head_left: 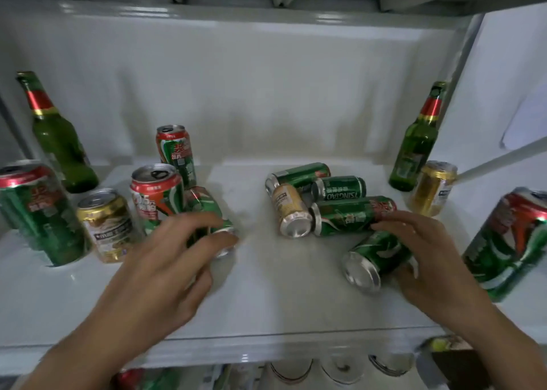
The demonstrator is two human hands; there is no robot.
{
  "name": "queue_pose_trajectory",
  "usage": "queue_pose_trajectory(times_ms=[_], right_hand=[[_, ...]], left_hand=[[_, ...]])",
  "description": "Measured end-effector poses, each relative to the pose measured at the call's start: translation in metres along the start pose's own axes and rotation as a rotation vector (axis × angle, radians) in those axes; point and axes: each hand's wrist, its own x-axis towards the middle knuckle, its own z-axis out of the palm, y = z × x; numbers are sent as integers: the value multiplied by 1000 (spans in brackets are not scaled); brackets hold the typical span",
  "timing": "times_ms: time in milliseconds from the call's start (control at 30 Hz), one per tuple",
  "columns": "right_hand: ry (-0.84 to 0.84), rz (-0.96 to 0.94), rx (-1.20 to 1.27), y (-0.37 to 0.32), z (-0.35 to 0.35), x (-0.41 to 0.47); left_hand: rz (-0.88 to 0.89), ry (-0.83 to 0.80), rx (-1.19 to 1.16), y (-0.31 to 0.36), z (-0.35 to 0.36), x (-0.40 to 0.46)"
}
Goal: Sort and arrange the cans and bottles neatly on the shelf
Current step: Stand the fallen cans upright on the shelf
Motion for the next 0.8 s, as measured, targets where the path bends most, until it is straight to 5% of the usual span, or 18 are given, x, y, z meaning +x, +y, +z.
queue_pose_trajectory(times_ms=[100, 200, 333, 567, 800], right_hand=[[-168, -90, -9, 15, -1, 7], [-291, -245, -121, 20, -1, 14], [-469, -237, -171, 16, -5, 23], [-347, -310, -198, 15, -7, 23], [-215, -301, -256, 9, -10, 16]], left_hand=[[-58, -464, -72, -8, 27, 20], [-81, -662, 105, -9, 49, 37], [-36, -693, 424, -17, 72, 46], [150, -603, 642, -27, 79, 48], [221, -805, 845, -27, 83, 56]])
